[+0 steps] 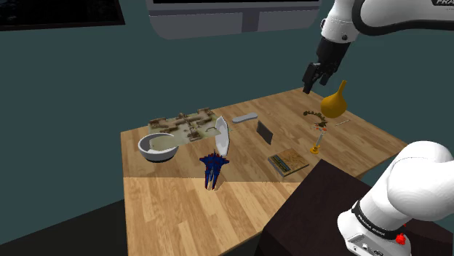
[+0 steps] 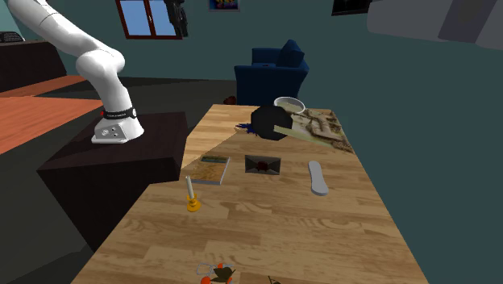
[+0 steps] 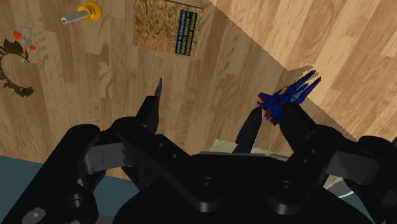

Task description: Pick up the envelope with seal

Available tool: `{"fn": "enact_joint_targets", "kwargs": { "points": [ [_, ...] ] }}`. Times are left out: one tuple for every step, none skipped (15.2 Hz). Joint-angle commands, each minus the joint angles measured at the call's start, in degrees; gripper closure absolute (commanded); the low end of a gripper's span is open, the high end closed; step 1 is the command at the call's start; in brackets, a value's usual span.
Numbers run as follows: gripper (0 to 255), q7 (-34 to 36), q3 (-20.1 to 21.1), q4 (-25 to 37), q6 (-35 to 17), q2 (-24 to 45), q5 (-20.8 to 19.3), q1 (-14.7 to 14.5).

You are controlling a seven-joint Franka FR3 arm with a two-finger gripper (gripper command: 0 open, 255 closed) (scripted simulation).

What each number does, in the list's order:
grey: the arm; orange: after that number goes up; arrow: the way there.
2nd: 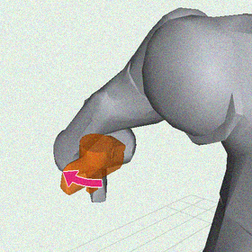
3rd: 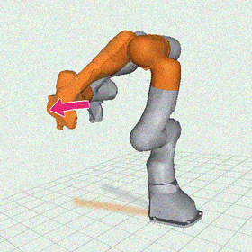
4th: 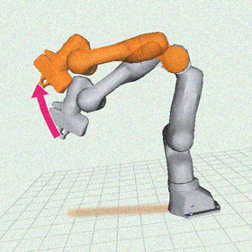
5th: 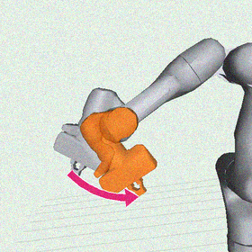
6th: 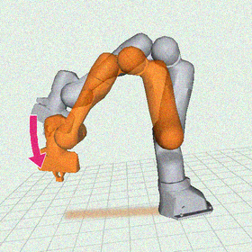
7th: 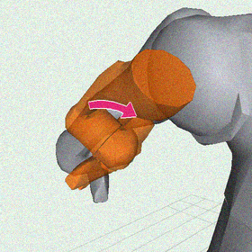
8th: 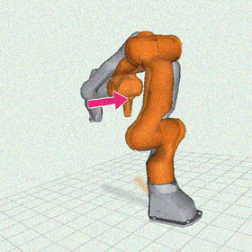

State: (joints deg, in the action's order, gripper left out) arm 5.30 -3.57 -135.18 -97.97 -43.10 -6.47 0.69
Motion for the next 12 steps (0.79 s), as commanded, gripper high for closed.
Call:
{"fn": "enact_joint_targets", "kwargs": {
  "points": [
    [0, 0.0, 0.0, 0.0, 0.0, 0.0, 0.0, 0.0],
    [0, -0.19, -0.52, -0.68, -1.79, 1.21, -0.24, 0.19],
    [0, -0.37, -1.03, -1.28, -3.59, 2.5, -0.47, 0.37],
    [0, -0.56, -1.55, -1.81, -5.38, 3.86, -0.68, 0.54],
    [0, -0.75, -2.07, -2.26, -7.16, 5.29, -0.88, 0.71],
    [0, -0.95, -2.59, -2.64, -8.95, 6.79, -1.07, 0.88],
    [0, -1.15, -3.11, -2.94, -10.72, 8.36, -1.23, 1.04],
    [0, -1.36, -3.63, -3.17, -12.48, 9.99, -1.36, 1.19],
    [0, -1.58, -4.15, -3.32, -14.23, 11.68, -1.47, 1.33],
    [0, -1.8, -4.67, -3.4, -15.96, 13.43, -1.56, 1.45],
    [0, -2.05, -5.18, -3.4, -17.67, 15.24, -1.6, 1.58],
    [0, -2.3, -5.69, -3.32, -19.35, 17.11, -1.61, 1.69]
  ]
}}
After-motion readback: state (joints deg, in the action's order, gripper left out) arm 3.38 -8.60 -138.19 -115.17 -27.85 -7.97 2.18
